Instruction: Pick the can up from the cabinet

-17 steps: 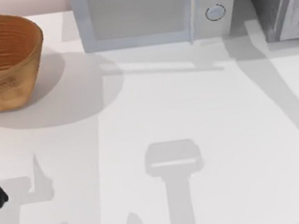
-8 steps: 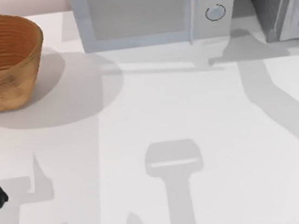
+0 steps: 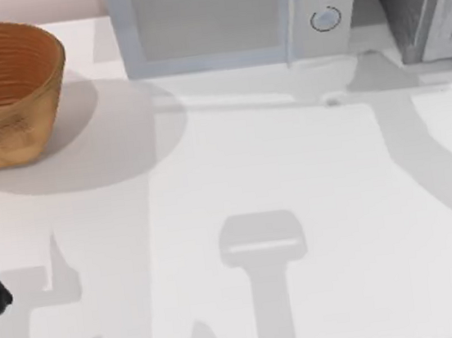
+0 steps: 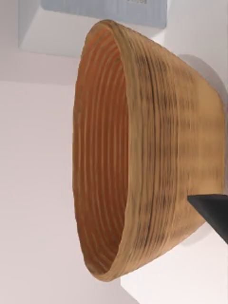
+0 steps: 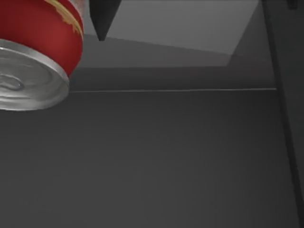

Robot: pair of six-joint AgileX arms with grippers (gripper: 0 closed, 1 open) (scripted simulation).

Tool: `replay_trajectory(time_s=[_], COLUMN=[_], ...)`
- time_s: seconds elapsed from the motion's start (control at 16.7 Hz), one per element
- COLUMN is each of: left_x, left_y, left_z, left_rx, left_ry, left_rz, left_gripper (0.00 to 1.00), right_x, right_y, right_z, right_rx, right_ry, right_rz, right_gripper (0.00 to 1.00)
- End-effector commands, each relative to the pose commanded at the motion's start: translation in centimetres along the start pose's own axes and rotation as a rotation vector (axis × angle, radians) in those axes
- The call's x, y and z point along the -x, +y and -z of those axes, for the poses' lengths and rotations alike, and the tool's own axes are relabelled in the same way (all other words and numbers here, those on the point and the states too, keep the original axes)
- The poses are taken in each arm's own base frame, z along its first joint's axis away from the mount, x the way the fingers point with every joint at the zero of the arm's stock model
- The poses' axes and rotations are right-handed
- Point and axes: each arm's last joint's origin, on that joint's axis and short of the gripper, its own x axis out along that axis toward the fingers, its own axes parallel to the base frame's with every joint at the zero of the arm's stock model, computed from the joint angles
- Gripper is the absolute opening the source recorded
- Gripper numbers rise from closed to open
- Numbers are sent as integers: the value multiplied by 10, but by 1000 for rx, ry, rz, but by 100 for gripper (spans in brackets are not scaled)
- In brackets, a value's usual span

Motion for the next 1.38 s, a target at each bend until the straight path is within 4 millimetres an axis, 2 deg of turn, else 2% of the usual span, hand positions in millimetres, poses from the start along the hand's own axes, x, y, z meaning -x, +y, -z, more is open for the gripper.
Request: replay_trajectory(time_s=[0.18,0.36,0.48,0.84,1.02,1.2,1.38], left_x=[0,0,0,0,0,0,0], left_y=[0,0,0,0,0,0,0], left_z=[0,0,0,0,0,0,0], left_rx=[0,0,0,0,0,0,0], left_ry=[0,0,0,0,0,0,0], left_rz=[0,0,0,0,0,0,0], left_gripper=[100,100,100,100,100,100,100], right_x=[28,54,65,78,80,80,80], right_y=[-25,-48,-60,-87,-98,-106,-108], right_z=[15,57,103,266,326,361,372], right_rx=[-27,-29,-14,27,32,34,34], right_ry=[-56,-86,-75,14,38,51,56], right_rz=[-46,-84,-97,-70,-30,7,22], right_gripper=[0,0,0,0,0,0,0])
